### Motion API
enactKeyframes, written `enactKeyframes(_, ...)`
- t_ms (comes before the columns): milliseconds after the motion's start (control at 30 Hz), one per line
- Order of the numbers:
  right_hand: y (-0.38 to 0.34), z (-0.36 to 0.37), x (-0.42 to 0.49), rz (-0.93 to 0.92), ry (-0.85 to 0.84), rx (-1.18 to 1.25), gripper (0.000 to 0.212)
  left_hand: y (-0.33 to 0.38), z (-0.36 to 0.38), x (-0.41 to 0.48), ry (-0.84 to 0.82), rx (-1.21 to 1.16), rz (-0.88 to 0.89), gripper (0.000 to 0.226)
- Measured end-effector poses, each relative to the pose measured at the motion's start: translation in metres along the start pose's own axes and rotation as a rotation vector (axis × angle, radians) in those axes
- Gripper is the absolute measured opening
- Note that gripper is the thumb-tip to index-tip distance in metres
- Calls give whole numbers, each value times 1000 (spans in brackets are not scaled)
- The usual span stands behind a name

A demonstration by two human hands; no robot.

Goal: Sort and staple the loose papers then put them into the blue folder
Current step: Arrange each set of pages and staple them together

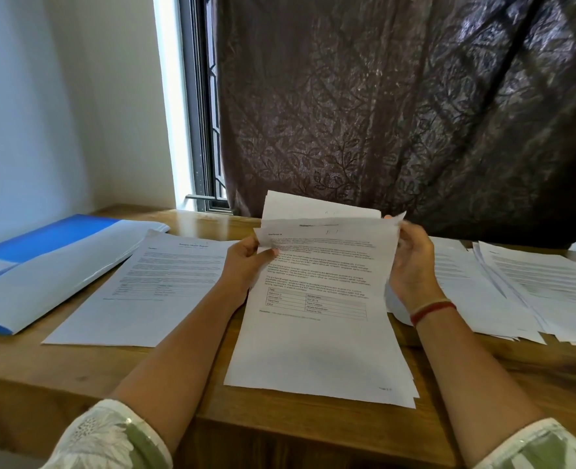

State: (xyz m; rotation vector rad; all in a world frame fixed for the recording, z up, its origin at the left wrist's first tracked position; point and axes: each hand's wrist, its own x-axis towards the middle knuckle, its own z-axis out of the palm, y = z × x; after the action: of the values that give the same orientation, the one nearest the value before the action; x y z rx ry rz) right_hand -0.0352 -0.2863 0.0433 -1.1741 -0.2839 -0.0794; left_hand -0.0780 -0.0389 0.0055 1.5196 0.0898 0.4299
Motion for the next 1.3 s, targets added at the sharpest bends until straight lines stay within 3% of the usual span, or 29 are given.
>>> enactKeyframes(100, 3, -5, 9, 102, 59, 55, 47, 1, -1, 0, -5, -11, -7, 29)
enactKeyframes(400, 0, -12, 15, 29, 78, -34, 5, 2, -7, 0, -62, -63, -38, 26)
enactKeyframes(533, -2, -18, 21, 35, 92, -84, 26, 5, -6, 0, -44, -59, -60, 10)
enactKeyframes(667, 0, -24, 23, 113, 64, -289, 23, 4, -10, 2, -39, -66, -66, 4)
enactKeyframes(767, 7, -25, 23, 138, 17, -502, 6, 4, -10, 1, -60, -63, -76, 18)
enactKeyframes(833, 13, -24, 24, 116, 57, -578, 9, 2, -10, 0, -81, -59, -83, 26)
enactKeyframes(1300, 14, -12, 22, -98, 310, -503, 21, 3, -7, -1, -54, -1, -111, 27)
